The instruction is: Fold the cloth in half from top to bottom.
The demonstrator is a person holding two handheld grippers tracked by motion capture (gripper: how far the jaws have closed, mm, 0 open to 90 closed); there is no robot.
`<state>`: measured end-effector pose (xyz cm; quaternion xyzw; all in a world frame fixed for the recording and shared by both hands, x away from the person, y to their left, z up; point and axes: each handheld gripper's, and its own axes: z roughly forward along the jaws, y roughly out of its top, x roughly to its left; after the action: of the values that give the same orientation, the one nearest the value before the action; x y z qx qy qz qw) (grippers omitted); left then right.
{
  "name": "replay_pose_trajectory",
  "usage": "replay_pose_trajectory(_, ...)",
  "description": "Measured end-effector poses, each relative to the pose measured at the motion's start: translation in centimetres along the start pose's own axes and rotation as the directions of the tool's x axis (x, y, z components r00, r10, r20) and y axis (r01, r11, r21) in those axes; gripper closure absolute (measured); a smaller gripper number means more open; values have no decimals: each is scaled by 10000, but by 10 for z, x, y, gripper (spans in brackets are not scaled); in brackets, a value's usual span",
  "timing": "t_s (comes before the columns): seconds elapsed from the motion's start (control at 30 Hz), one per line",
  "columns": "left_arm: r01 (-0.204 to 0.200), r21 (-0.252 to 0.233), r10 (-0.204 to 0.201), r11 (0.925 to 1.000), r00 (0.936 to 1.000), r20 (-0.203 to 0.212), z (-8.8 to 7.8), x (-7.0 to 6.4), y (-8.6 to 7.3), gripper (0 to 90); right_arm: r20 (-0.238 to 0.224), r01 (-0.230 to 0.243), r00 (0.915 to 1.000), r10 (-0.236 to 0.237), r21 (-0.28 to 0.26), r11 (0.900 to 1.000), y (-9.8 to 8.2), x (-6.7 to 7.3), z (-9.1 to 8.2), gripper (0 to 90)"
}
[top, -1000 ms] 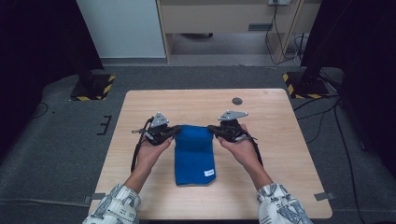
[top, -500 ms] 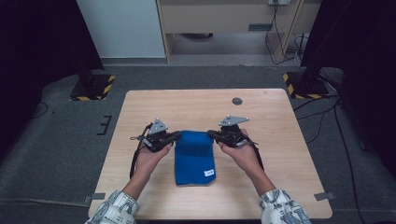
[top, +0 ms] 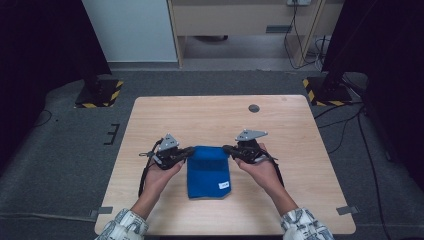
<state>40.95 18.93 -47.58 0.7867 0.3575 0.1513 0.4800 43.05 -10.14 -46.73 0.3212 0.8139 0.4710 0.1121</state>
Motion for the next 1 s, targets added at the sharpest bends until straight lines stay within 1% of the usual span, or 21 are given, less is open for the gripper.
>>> replay_pose_trajectory(0.07,37,0,-37,10000,10000,10,0,0,-2,845,-31,28,10000,-28,63,10000,-3,1,1,879)
replay_pose_trajectory(0.23,-55,193,54,9998,10000,30,2,-1,-8,844,-120,33,9999,-31,145,9999,-9,3,4,879)
replay_pose_trajectory(0.4,68,111,-69,9999,10000,57,-2,-2,-11,841,-226,1,9997,3,179,9998,-13,5,5,880)
replay_pose_trajectory(0.6,77,-48,-77,10000,9999,111,-7,-7,-11,841,-287,2,9996,-2,11,10000,-11,9,-2,880)
replay_pose_trajectory(0.77,58,-162,-55,9999,9998,168,-13,-11,-13,835,-398,133,9991,-135,-51,9999,-10,14,-10,879)
replay_pose_trajectory(0.83,81,-158,-79,9998,9998,167,-15,-12,-14,834,-467,170,9988,-171,-31,9999,-12,17,-12,879)
replay_pose_trajectory(1.0,29,94,-29,10000,10000,89,-14,-16,-22,828,-563,329,9979,-323,109,9994,-20,22,-12,879)
